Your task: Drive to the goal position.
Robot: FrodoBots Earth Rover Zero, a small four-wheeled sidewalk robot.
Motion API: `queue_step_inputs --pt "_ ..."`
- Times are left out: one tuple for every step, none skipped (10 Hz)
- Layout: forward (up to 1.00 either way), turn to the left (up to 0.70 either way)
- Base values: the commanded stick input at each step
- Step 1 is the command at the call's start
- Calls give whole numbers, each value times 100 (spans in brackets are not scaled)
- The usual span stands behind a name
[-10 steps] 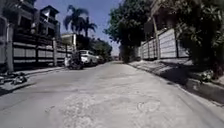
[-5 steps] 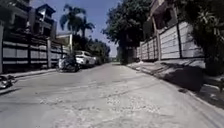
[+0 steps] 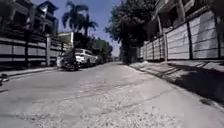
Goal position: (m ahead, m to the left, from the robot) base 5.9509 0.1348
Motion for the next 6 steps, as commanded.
queue_step_inputs --pt "100 -29" --pt "100 -38" --pt "100 -35" --pt "100 -29" --pt "100 2" --pt "100 2"
